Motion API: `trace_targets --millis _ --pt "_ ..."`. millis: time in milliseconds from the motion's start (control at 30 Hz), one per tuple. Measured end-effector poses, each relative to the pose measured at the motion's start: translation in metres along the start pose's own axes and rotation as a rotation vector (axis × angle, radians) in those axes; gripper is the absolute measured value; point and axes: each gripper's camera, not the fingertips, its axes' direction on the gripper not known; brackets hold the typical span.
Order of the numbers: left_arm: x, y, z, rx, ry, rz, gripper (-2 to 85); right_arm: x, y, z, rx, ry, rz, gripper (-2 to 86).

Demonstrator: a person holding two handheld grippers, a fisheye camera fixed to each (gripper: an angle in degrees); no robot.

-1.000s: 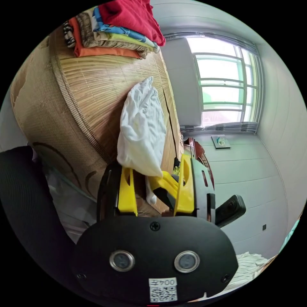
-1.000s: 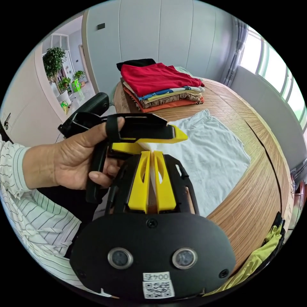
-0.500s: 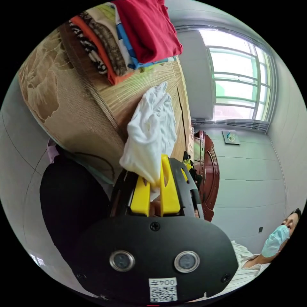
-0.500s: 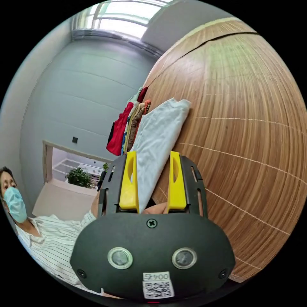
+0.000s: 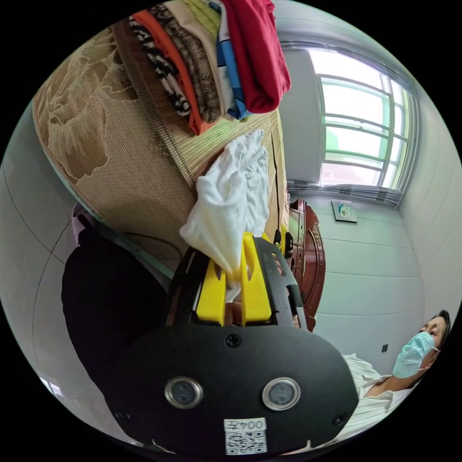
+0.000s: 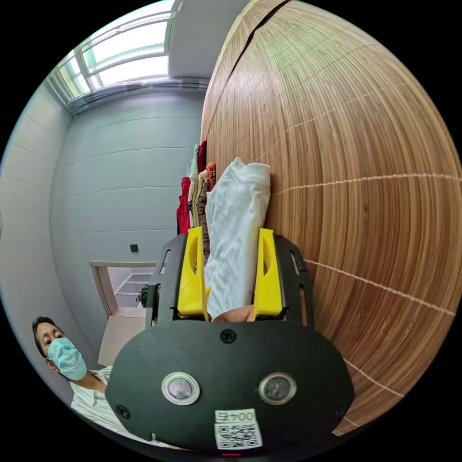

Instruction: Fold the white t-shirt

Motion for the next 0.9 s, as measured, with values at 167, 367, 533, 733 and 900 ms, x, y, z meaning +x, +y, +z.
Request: trace_targets --millis 167,367,533,733,900 --pt "-0.004 -0.007 0.001 0.002 0.009 0.0 6.4 -0.007 -0.034 0.022 -0.033 -0.012 -0.016 16.6" --pt "-0.008 -0.018 0.002 -0.01 0.009 0.003 6.3 -0.023 -0.05 0.018 0.152 0.045 -0.028 16.0" --pt "-0.014 -0.023 0.002 -0.018 0.017 -0.004 6.3 -0.078 -0.055 0.071 0.04 0.486 -0.228 16.3" --pt "-0.017 -0.027 0.004 -0.013 0.006 0.005 6.3 -0.134 -0.003 0.172 0.081 0.787 -0.374 22.9" --pt "-0.019 -0.033 0.006 -0.028 0.002 0.008 6.3 -0.151 0.008 0.221 0.206 0.921 -0.354 20.9"
